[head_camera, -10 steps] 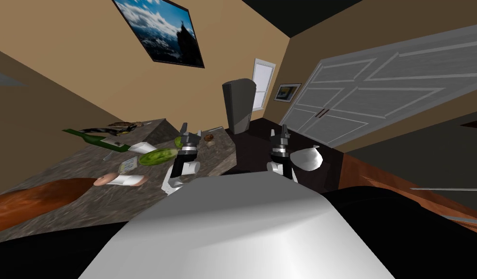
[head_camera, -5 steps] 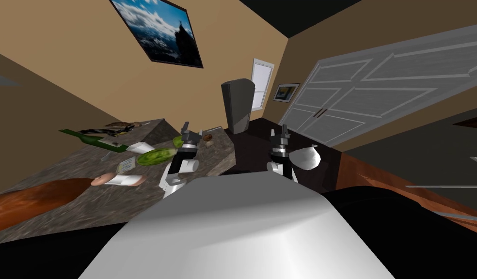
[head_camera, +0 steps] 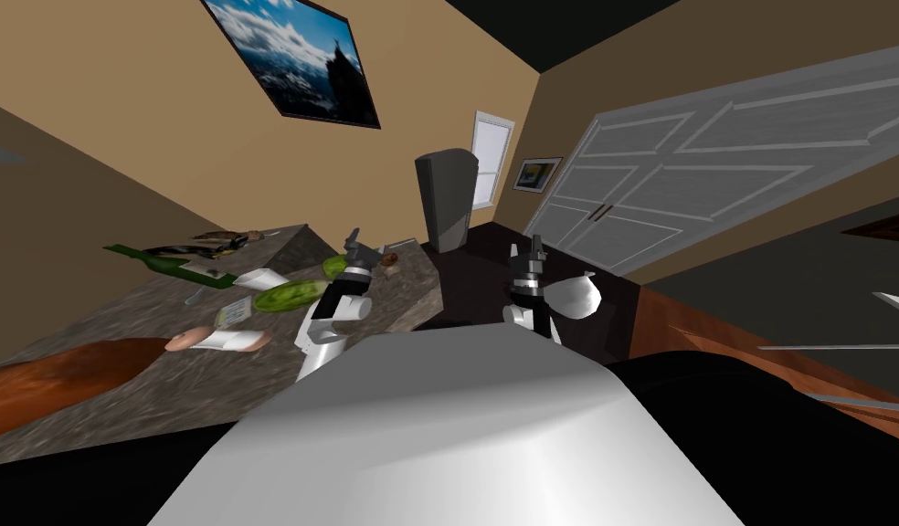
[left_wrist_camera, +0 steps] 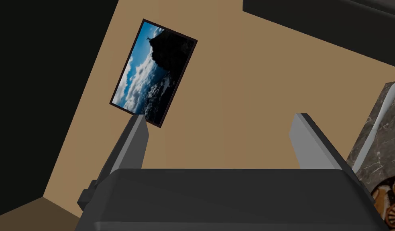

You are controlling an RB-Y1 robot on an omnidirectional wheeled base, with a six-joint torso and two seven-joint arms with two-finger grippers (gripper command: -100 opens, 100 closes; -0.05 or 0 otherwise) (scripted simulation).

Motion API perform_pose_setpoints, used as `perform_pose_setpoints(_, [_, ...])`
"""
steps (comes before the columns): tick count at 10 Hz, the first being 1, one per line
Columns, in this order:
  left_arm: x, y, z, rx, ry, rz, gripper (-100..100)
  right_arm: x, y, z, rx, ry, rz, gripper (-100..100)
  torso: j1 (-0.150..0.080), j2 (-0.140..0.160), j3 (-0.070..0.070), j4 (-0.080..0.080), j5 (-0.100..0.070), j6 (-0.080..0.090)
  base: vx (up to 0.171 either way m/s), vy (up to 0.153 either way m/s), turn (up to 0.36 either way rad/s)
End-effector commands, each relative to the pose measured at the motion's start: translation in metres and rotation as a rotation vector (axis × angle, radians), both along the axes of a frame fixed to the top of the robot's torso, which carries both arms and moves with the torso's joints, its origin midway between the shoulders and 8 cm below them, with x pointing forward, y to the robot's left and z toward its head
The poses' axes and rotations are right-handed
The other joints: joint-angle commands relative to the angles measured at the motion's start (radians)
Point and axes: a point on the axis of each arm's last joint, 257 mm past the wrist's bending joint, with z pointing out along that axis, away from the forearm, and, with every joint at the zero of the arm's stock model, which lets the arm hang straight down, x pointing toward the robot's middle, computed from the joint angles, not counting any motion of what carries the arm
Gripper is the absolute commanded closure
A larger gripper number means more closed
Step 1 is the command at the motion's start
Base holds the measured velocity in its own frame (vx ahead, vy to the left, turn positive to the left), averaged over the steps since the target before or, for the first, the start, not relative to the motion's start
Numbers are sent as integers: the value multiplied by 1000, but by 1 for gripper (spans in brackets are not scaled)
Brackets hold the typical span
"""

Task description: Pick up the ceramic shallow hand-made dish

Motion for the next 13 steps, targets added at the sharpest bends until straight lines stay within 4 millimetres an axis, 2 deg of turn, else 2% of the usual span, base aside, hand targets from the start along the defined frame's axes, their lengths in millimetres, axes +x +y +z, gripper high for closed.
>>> perform_pose_setpoints(1, [4,0,-7,-18,37,-8,-100,0,0,0,0,0,0,0,0,0,0,0,0,0,-8,-27,-10])
perform_pose_setpoints(6, [22,-1,-24,-101,166,-64,-100,0,0,0,0,0,0,0,0,-1,0,0,0,0,0,-27,-12])
perform_pose_setpoints(13, [36,4,-63,-165,363,-83,-100,0,0,0,0,0,0,0,1,-2,-1,0,0,0,11,-20,-8])
